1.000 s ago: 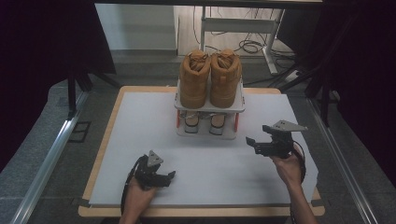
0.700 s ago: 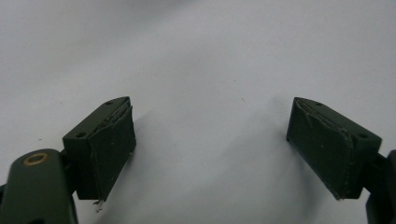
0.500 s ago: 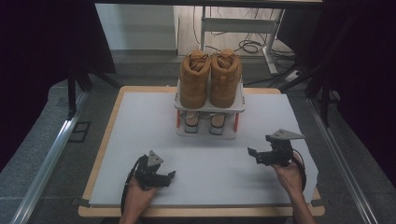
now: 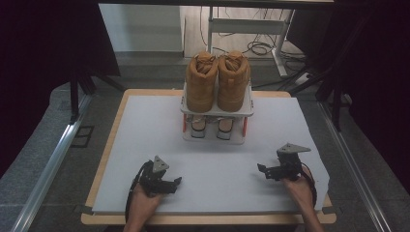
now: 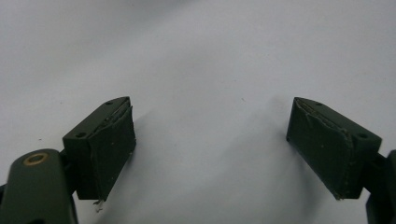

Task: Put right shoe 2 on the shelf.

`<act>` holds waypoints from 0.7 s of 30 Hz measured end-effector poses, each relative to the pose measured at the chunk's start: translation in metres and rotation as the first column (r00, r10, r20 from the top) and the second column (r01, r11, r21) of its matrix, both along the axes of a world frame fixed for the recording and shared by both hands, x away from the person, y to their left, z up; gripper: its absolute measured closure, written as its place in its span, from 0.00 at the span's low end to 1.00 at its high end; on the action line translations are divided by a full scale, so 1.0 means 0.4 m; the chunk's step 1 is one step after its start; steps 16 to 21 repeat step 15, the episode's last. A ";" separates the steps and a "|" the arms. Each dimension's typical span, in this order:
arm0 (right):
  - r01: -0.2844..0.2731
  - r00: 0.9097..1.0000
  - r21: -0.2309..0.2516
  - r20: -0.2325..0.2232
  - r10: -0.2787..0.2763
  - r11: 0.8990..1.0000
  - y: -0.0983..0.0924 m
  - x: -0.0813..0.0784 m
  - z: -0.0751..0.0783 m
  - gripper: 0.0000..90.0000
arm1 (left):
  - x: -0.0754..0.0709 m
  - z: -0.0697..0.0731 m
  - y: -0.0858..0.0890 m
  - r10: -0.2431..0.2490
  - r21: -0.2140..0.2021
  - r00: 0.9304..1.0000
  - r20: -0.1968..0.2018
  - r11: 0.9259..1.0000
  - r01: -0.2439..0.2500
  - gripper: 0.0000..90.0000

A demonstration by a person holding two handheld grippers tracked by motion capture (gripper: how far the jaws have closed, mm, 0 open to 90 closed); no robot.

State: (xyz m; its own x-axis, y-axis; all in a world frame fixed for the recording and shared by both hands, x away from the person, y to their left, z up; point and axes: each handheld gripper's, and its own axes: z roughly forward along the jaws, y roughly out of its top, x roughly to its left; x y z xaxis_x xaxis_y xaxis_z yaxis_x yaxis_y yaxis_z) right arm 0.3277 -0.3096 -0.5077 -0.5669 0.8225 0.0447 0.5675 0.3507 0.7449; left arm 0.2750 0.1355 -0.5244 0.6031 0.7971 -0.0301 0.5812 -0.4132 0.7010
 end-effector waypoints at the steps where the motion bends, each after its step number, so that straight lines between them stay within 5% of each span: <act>1: 0.001 1.000 -0.006 -0.008 -0.001 1.000 -0.001 -0.001 -0.007 0.00 | 0.000 0.000 0.000 0.000 0.000 1.000 0.000 1.000 0.000 0.17; 11: 0.016 0.999 -0.075 -0.028 -0.018 0.997 0.002 -0.006 -0.037 0.00 | 0.000 0.000 0.000 0.000 0.000 1.000 0.001 1.000 0.000 0.17; 21: 0.016 0.999 -0.075 -0.026 -0.018 0.997 0.002 -0.006 -0.037 0.00 | 0.000 0.000 0.000 0.000 0.001 1.000 0.001 1.000 0.000 0.17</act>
